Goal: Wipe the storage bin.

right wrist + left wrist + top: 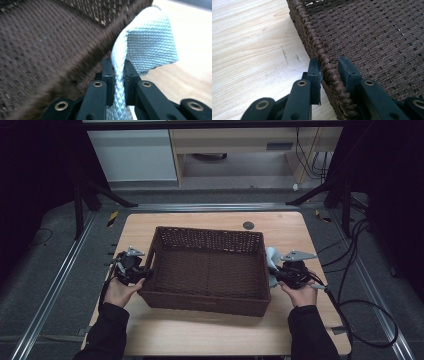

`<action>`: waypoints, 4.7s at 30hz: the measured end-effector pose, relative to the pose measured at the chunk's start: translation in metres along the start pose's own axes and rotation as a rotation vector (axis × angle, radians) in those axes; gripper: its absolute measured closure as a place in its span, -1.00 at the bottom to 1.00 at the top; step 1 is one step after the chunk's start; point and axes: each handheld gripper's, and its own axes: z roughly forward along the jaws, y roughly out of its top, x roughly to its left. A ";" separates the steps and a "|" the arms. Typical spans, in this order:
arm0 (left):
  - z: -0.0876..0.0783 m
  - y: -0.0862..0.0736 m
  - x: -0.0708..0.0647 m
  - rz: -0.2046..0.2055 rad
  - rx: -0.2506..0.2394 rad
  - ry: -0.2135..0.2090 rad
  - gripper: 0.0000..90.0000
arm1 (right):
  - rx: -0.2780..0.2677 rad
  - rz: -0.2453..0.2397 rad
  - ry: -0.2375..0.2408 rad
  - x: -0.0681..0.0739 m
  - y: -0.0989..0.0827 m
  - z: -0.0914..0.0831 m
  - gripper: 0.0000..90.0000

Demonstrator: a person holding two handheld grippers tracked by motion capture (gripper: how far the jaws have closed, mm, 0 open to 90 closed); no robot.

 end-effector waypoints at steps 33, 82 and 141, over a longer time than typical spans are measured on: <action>0.017 0.020 0.006 -0.024 -0.015 -0.007 0.57 | -0.020 -0.029 -0.017 -0.004 0.007 -0.007 0.85; 0.023 0.028 0.010 -0.026 -0.008 0.029 0.59 | 0.108 -0.001 0.050 0.011 -0.045 0.003 0.86; 0.024 0.028 0.012 -0.043 -0.010 0.007 0.57 | -0.033 -0.045 0.040 0.033 -0.038 -0.051 0.86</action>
